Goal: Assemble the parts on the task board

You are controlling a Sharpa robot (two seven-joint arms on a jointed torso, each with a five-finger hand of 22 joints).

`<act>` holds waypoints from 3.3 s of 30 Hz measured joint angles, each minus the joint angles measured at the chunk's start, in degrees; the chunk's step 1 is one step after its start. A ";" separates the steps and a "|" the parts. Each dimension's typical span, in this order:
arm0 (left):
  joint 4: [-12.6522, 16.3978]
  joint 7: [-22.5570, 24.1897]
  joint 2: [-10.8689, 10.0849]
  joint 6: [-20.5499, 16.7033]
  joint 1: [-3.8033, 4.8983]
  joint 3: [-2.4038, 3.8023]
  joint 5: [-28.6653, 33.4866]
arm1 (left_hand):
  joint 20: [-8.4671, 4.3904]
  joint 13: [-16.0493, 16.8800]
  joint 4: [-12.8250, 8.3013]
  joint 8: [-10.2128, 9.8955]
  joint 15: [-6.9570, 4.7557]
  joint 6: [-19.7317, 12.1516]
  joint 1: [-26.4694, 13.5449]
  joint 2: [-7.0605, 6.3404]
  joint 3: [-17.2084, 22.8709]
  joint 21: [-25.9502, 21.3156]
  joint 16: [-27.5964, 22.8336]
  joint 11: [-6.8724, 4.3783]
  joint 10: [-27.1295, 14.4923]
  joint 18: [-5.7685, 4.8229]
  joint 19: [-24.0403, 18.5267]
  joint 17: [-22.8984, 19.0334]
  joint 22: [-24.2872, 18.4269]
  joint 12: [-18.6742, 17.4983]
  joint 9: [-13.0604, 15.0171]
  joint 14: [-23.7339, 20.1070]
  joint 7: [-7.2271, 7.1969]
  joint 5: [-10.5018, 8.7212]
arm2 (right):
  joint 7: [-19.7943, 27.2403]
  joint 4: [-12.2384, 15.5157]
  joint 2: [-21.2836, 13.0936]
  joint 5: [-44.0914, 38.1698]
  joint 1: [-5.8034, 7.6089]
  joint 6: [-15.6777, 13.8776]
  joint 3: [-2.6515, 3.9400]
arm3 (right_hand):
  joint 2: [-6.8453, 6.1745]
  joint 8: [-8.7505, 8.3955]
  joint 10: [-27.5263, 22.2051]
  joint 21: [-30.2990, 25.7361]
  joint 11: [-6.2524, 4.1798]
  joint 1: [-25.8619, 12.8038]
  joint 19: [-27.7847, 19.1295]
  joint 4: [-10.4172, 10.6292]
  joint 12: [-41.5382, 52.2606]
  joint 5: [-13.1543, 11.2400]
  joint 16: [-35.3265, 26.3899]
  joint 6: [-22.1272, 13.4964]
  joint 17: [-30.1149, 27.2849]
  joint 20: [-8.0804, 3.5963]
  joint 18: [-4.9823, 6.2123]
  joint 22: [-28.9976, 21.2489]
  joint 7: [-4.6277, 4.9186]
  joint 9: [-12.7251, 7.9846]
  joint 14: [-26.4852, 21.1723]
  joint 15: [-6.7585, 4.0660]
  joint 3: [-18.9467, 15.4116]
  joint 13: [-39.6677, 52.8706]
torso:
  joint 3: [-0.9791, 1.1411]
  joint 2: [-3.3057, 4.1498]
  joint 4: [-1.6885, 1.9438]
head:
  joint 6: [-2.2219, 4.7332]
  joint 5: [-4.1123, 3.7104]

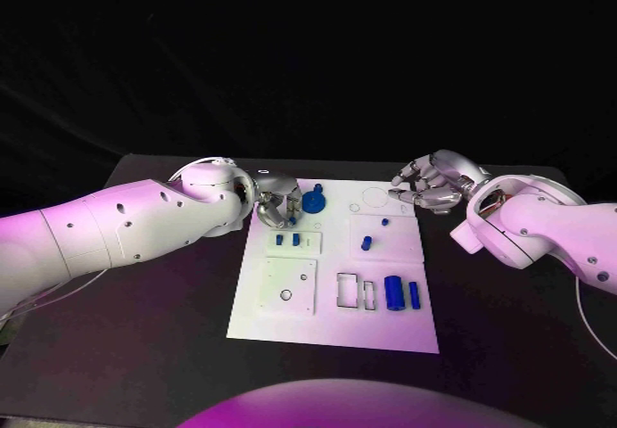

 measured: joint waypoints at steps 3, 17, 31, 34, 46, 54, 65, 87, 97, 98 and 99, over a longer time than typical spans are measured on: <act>-0.07 -0.07 -0.01 -0.01 -0.02 -0.01 0.02 | 0.18 -0.12 -0.01 -0.61 0.30 -1.55 -0.23 -0.23 -0.31 -0.53 -0.26 0.42 -1.03 0.00 -0.17 -0.66 -0.12 -0.26 -0.25 -0.30 0.03 0.30 | 0.00 -0.01 0.01 0.00 -0.01 0.00 0.00 | 0.00 0.00 0.00 0.00 0.00 0.00 0.00 0.00 0.00 0.00 0.00 0.00 0.00 0.00 0.00 0.00 0.00 0.00 0.00 0.00 0.00 0.00 | -0.01 0.00 0.01 | 0.01 0.03; -0.28 -0.51 0.06 -0.05 -0.02 -0.01 0.19 | 0.58 -0.66 0.08 -1.81 1.01 -4.54 -0.53 -0.53 -1.04 -1.46 -0.26 1.42 -3.47 0.00 -0.37 -1.53 -0.17 -0.93 -0.95 -1.01 1.35 0.64 | 0.11 0.01 -0.03 0.00 -0.08 -0.07 0.00 | 0.00 -0.01 0.00 0.00 0.00 0.00 0.00 0.00 0.00 0.00 0.00 0.00 0.00 0.00 0.00 0.00 0.00 -0.01 0.00 0.00 0.00 0.00 | -0.02 -0.05 0.01 | 0.05 0.03; 0.16 -0.15 -0.95 -0.84 -0.10 0.02 1.84 | 1.10 -0.68 0.82 -1.44 1.22 -4.22 -1.65 -1.46 -2.83 -1.85 -0.26 1.50 -4.44 0.00 -0.24 -1.93 0.05 -0.92 -0.95 -1.22 0.64 2.46 | 0.22 -0.10 -0.16 0.01 -0.12 -0.08 0.00 | 0.00 -0.01 -2.97 -1.23 -0.06 0.00 -0.77 0.08 -2.81 0.00 -0.93 0.00 0.00 -0.19 0.00 -0.89 0.00 0.06 0.00 0.00 0.08 -3.45 | -0.02 -0.02 -0.04 | 0.32 -0.07; 0.38 0.81 -1.88 -1.68 -0.12 0.16 5.09 | 1.79 -1.24 1.60 -1.44 1.94 -5.28 -2.72 -1.29 -4.80 -3.66 -0.25 2.05 -7.20 0.00 -0.93 -3.15 -0.37 -1.68 -1.22 -1.94 1.06 2.77 | 0.34 -0.41 -0.19 0.01 -0.12 -0.07 0.00 | -0.40 0.43 -10.49 -4.45 -0.06 0.43 -2.58 0.07 -11.72 0.00 -2.67 -0.01 0.00 -0.21 0.58 -3.19 0.00 0.27 -0.12 -0.12 0.60 -14.01 | -0.03 -0.05 -0.03 | 0.42 -0.18; 2.47 5.35 -7.21 -8.45 0.00 1.43 32.10 | 2.22 -2.57 5.37 2.14 1.98 -7.36 -0.65 2.36 -10.90 -13.83 -11.35 2.25 -7.65 0.58 -4.66 -27.84 -4.86 0.97 -1.52 -14.43 2.81 5.74 | 2.09 -2.47 -0.31 -9.09 -0.12 4.17 0.00 | -3.11 -2.16 -18.04 -13.51 0.21 5.39 -7.79 -4.40 -45.32 -6.65 -8.21 0.99 -3.41 1.02 2.26 -8.73 -0.36 -1.63 -0.61 0.83 6.23 -43.43 | -0.04 -0.12 0.00 | 1.09 -1.20; 3.88 10.17 -9.06 -9.64 -0.01 1.48 56.00 | 1.09 -2.99 6.07 5.08 0.79 -8.12 0.84 3.85 -7.45 -17.18 -15.69 0.92 -2.51 0.54 -3.54 -32.53 -7.33 2.91 -1.52 -14.91 2.06 7.43 | 0.09 -1.95 0.31 -25.89 -0.20 9.33 -0.06 | -3.03 -4.38 -17.56 -11.27 0.70 6.05 -6.22 -7.14 -53.50 -7.44 -8.06 1.23 -3.21 1.32 2.27 -6.30 -0.32 -2.61 -0.51 1.35 7.45 -51.13 | -0.05 -0.01 0.01 | 1.43 -2.91; 3.47 18.32 -9.45 -10.12 0.01 1.51 77.50 | 0.78 -3.55 5.69 6.34 0.78 -8.42 1.24 4.25 -5.82 -18.49 -16.77 0.81 -2.41 0.49 -3.22 -33.38 -7.95 2.91 -1.43 -14.91 1.76 5.27 | -4.97 -2.80 3.29 -39.99 -1.15 11.41 -0.30 | -3.03 -5.46 -18.20 -7.82 2.24 6.05 -3.86 -7.20 -55.26 -8.30 -6.44 9.84 -0.73 1.22 2.27 -3.46 0.81 -3.11 -0.31 1.55 7.50 -53.33 | -0.05 -0.04 -0.13 | 1.71 -3.26; 4.71 19.91 -9.87 -10.16 0.00 1.46 82.62 | 0.78 -3.63 5.61 6.34 0.80 -9.04 1.24 4.25 -5.74 -18.50 -16.79 0.82 -2.41 0.47 -3.23 -33.49 -8.02 2.91 -1.50 -14.92 1.98 4.71 | -6.21 -5.07 7.51 -43.58 -3.85 11.96 -0.41 | -2.93 -6.13 -17.08 -5.99 2.34 5.50 -2.53 -7.38 -56.62 -7.72 -5.66 10.44 0.06 1.11 2.27 -1.87 0.64 -3.29 -0.31 1.54 7.69 -54.65 | -0.05 0.02 -0.06 | 1.31 -3.19; 4.81 19.72 -9.89 -10.06 0.01 1.46 82.54 | 0.79 -3.70 5.61 6.34 0.80 -9.15 1.23 4.25 -5.75 -18.73 -16.79 0.82 -2.42 0.47 -3.23 -33.56 -8.08 2.91 -1.56 -14.92 2.10 4.49 | -6.18 -6.21 8.37 -43.61 -4.26 11.91 -0.40 | -2.70 -6.46 -15.84 -5.27 2.15 5.26 -1.87 -7.79 -57.04 -7.18 -5.53 10.81 0.06 1.09 1.60 -1.28 0.66 -3.35 -0.31 1.54 8.18 -55.16 | -0.04 0.02 -0.07 | 1.20 -3.08; 4.83 19.69 -9.91 -10.05 0.01 1.46 82.52 | 0.78 -3.70 5.61 6.34 0.80 -9.24 1.23 4.25 -5.75 -18.73 -16.79 0.82 -2.41 0.47 -3.22 -33.55 -8.07 2.91 -1.56 -14.92 2.18 4.49 | -6.20 -6.29 8.45 -43.62 -4.28 11.89 -0.37 | -2.54 -6.46 -15.66 -4.99 1.98 5.11 -1.65 -7.74 -57.04 -6.97 -5.43 10.91 0.06 1.18 1.52 -1.07 0.56 -3.35 -0.28 1.52 8.44 -55.21 | -0.03 0.02 -0.07 | 1.17 -2.99; 4.85 19.67 -9.92 -10.03 0.01 1.46 82.51 | 0.79 -3.70 5.61 6.34 0.80 -9.24 1.23 4.25 -5.75 -18.73 -16.79 0.82 -2.41 0.47 -3.22 -33.55 -8.07 2.91 -1.56 -14.92 2.18 4.49 | -6.23 -6.34 8.51 -43.65 -4.31 11.87 -0.35 | -2.54 -6.46 -15.39 -4.81 1.97 5.11 -1.60 -7.82 -57.04 -6.96 -5.43 11.03 0.06 1.22 1.38 -0.97 0.45 -3.35 -0.17 1.40 8.62 -55.26 | -0.02 0.02 -0.07 | 1.12 -2.94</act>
